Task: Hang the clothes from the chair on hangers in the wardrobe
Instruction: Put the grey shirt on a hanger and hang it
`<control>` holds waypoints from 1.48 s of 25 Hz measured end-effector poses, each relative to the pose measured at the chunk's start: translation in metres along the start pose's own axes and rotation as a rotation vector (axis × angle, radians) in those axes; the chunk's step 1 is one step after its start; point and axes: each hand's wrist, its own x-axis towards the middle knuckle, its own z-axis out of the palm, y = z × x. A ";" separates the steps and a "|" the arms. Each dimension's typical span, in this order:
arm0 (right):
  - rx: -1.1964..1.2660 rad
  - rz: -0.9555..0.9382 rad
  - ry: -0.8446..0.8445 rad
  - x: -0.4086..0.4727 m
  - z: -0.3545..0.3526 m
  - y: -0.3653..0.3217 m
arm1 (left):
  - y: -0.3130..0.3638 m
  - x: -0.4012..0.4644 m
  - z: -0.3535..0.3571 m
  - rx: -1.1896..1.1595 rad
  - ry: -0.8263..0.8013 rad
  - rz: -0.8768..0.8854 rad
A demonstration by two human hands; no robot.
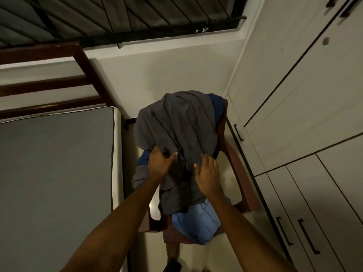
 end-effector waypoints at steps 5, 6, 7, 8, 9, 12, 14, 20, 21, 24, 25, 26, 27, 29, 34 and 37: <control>-0.024 0.017 -0.015 0.076 0.033 -0.023 | 0.019 0.062 0.012 -0.039 0.067 -0.322; -0.015 0.020 -0.021 0.087 0.037 -0.030 | 0.019 0.068 0.012 -0.065 0.089 -0.361; 0.001 0.016 -0.029 0.096 0.039 -0.036 | 0.017 0.073 0.010 -0.088 0.107 -0.394; 0.024 0.013 -0.051 0.105 0.040 -0.041 | 0.014 0.075 0.008 -0.099 0.099 -0.404; 0.058 0.016 -0.071 0.113 0.040 -0.046 | 0.010 0.074 0.007 -0.095 0.066 -0.365; 0.198 0.116 -0.131 0.135 0.045 -0.058 | 0.003 0.063 -0.005 -0.053 -0.033 -0.233; 0.205 0.150 -0.176 0.143 0.049 -0.063 | 0.004 0.056 -0.014 -0.140 -0.029 -0.222; 0.251 0.196 -0.128 0.157 0.041 -0.072 | 0.026 0.040 -0.049 -0.352 -0.136 -0.194; 0.361 0.250 -0.088 0.159 0.038 -0.071 | 0.034 0.038 -0.053 -0.382 -0.140 -0.174; 0.649 0.301 -0.111 0.147 0.004 -0.079 | 0.063 0.026 -0.068 -0.504 -0.127 -0.196; 0.697 0.278 -0.138 0.143 -0.010 -0.080 | 0.075 0.020 -0.075 -0.516 -0.121 -0.194; 0.728 0.244 -0.152 0.139 -0.028 -0.082 | 0.088 0.014 -0.083 -0.521 -0.105 -0.175; 0.775 0.223 -0.156 0.136 -0.045 -0.083 | 0.100 0.008 -0.090 -0.530 -0.088 -0.161; 0.905 0.224 -0.175 0.130 -0.081 -0.091 | 0.124 -0.003 -0.102 -0.591 -0.055 -0.124; 1.104 0.163 -0.147 0.104 -0.156 -0.109 | 0.185 -0.042 -0.127 -0.602 0.005 0.006; 1.282 0.172 -0.124 0.081 -0.187 -0.102 | 0.212 -0.077 -0.139 -0.635 0.009 0.075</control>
